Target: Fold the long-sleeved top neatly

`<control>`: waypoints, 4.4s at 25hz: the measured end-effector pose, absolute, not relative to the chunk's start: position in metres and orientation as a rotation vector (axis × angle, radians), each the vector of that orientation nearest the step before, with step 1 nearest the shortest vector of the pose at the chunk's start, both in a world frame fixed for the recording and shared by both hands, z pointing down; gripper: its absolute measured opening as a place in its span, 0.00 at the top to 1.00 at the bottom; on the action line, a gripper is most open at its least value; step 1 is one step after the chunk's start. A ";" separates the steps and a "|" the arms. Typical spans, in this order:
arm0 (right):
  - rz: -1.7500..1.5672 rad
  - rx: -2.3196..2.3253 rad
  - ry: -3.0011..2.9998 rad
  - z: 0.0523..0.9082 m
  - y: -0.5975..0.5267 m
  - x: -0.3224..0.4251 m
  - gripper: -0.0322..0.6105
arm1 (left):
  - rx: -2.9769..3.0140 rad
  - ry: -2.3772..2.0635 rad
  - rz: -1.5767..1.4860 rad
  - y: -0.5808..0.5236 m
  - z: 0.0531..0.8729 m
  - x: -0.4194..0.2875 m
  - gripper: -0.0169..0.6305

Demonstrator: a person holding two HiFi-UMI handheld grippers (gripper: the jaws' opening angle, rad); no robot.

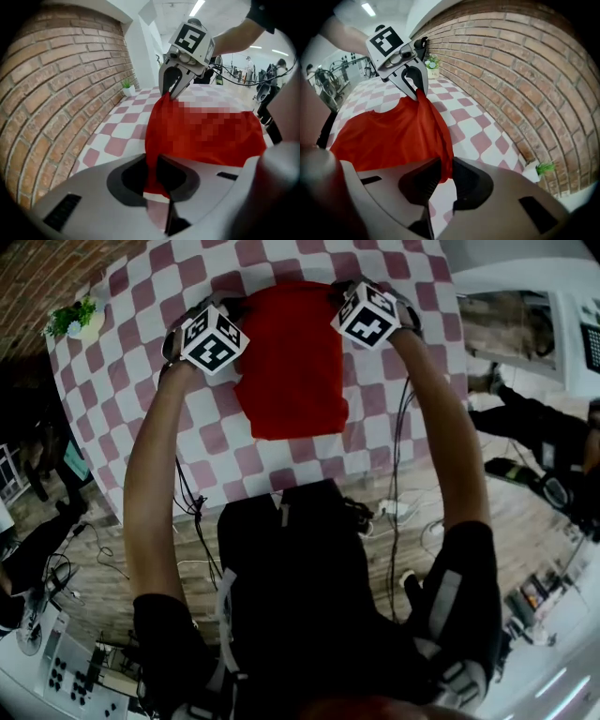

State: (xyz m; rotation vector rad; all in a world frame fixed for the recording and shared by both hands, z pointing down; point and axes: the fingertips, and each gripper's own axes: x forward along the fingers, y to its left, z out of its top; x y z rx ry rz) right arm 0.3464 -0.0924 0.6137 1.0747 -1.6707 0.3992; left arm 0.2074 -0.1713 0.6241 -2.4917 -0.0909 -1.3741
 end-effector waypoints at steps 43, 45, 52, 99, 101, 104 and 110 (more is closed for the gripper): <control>-0.096 1.224 -1.442 0.635 0.181 0.168 0.85 | -2.183 -0.142 -0.971 0.072 0.635 0.047 0.89; -0.078 1.225 -1.453 0.642 0.181 0.167 0.85 | -2.188 -0.148 -0.990 0.075 0.646 0.046 0.89; -0.017 1.222 -1.441 0.668 0.178 0.171 0.85 | -2.178 -0.169 -1.052 0.078 0.673 0.044 0.89; 0.669 1.202 -1.871 0.665 0.049 0.290 0.91 | -2.647 -0.234 -1.327 0.075 0.667 0.094 0.68; 0.696 1.212 -1.846 0.673 0.044 0.294 0.91 | -2.641 -0.239 -1.329 0.080 0.671 0.095 0.68; 0.703 1.215 -1.844 0.676 0.042 0.293 0.91 | -2.645 -0.241 -1.338 0.081 0.674 0.094 0.68; 0.766 1.280 -1.834 0.642 0.058 0.293 0.81 | -2.638 -0.289 -1.356 0.079 0.659 0.088 0.68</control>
